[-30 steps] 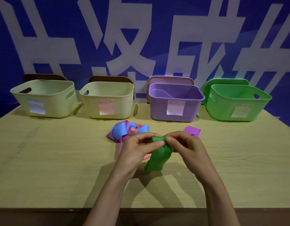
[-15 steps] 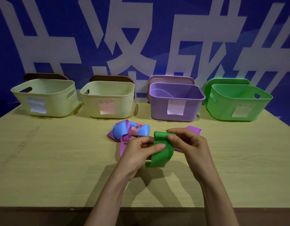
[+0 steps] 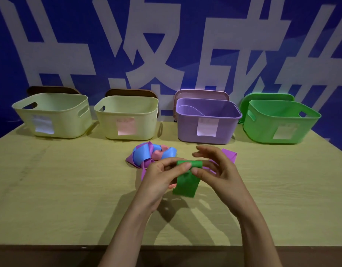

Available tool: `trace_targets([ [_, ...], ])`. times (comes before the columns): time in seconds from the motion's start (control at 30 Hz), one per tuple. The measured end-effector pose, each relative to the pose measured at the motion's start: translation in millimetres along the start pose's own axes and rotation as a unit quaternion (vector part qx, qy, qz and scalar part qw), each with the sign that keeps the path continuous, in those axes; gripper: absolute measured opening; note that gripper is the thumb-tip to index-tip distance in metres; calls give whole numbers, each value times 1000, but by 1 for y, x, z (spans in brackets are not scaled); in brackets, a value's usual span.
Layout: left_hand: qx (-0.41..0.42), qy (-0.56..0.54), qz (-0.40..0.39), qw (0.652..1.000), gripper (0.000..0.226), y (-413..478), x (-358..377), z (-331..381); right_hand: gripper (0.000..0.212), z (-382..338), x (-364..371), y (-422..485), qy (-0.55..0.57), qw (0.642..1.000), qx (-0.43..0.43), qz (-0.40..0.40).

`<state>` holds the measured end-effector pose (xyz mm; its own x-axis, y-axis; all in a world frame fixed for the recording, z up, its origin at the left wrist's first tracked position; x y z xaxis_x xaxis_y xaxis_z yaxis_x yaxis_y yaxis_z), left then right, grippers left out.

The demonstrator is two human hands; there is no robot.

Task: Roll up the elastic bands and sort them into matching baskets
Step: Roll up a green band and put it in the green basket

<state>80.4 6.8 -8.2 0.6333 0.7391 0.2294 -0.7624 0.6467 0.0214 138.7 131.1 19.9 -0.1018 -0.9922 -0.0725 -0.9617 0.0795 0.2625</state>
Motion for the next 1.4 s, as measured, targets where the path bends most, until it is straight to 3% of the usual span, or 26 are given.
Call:
trace_targets([
  [0.07, -2, 14, 5, 1000, 17, 0, -3, 0, 37, 6, 0, 0, -7, 999, 31, 1],
  [0.2, 6, 24, 11, 1000, 20, 0, -3, 1, 11, 8, 2, 1, -32, 999, 40, -11],
  [0.3, 14, 23, 19, 999, 21, 0, -4, 2, 4, 6, -1, 2, -21, 999, 24, 2],
  [0.5, 2, 9, -27, 1000, 31, 1, 3, 0, 6, 6, -6, 2, 40, 998, 15, 48],
  [0.6, -24, 28, -58, 998, 25, 0, 9, -7, 12, 7, -9, 2, 71, 995, 22, 68],
  [0.87, -36, 13, -34, 999, 23, 1, 6, -11, 11, 3, -12, 0, 68, 994, 7, 87],
  [1.13, -21, -3, -34, 999, 41, -1, 8, -6, 26, -3, -11, 0, 28, 997, -27, 70],
  [1.23, -29, -7, 1, 1000, 51, 0, 3, -7, 26, -6, -5, 2, 24, 998, -43, 38],
  [1.4, -21, -11, 2, 1000, 36, -1, 3, -5, 26, -4, -1, 1, 42, 999, -22, 11],
])
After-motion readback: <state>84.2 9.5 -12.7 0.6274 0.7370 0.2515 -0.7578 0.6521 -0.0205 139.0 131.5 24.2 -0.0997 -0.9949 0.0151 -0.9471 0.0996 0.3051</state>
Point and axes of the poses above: each hand's wrist, its own y-axis towards the middle knuckle, its own x-axis out of the palm, z = x × y, the point moved 9 cm from there along y, towards the middle knuckle, and after that the axes turned 11 degrees about -z, right-handed, at the moved point
